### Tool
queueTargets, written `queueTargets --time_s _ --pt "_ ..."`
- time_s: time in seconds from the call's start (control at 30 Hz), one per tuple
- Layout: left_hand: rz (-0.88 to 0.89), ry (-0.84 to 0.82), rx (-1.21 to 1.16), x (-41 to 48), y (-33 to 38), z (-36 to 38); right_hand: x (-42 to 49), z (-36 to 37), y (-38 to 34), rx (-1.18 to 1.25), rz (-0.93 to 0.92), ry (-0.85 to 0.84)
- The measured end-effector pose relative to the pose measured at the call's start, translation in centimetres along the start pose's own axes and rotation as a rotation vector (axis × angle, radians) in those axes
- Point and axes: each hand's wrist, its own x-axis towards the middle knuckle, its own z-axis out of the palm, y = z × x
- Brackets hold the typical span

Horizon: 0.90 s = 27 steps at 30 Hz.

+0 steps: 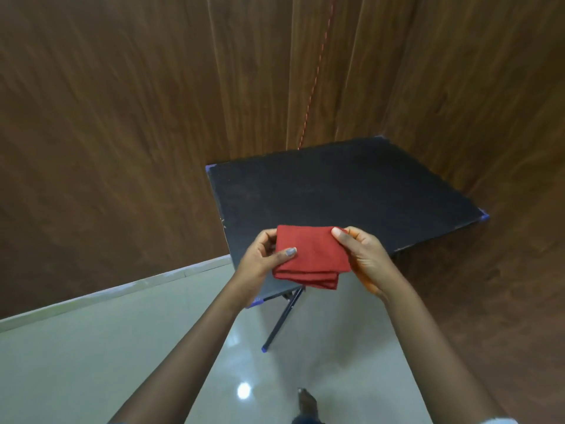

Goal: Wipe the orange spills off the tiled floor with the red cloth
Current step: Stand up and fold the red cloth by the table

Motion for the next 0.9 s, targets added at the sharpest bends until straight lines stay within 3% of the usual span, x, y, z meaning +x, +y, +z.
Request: queueTargets --time_s 0.13,0.27,0.4,0.6,0.7,0.8,0.9 --pt "-0.112 0.328 -0.083 3.1 -3.1 -0.8 5.3 0.9 2.7 0.183 0.29 -0.107" --pt "-0.294 0.566 -0.116 4.2 -7.2 -2.6 9.4 0.9 6.2 0.148 0.552 -0.373" --pt "-0.406 0.702 -0.055 5.0 -9.9 -3.5 12.5 2.4 9.3 -0.016 0.571 -0.3" --pt "-0.345 0.74 0.328 6.9 -12.0 -3.7 15.2 4.2 13.0 -0.414 0.409 -0.21" --pt "-0.375 0.721 0.861 7.2 -12.3 -3.6 15.4 4.6 13.1 -0.725 0.234 -0.229" --pt "-0.247 0.537 1.261 5.9 -13.1 -3.6 14.5 4.5 13.1 -1.083 -0.033 -0.324" --pt "-0.317 0.342 1.455 4.5 -14.8 -4.8 13.6 4.0 14.0 -1.329 -0.168 -0.431"
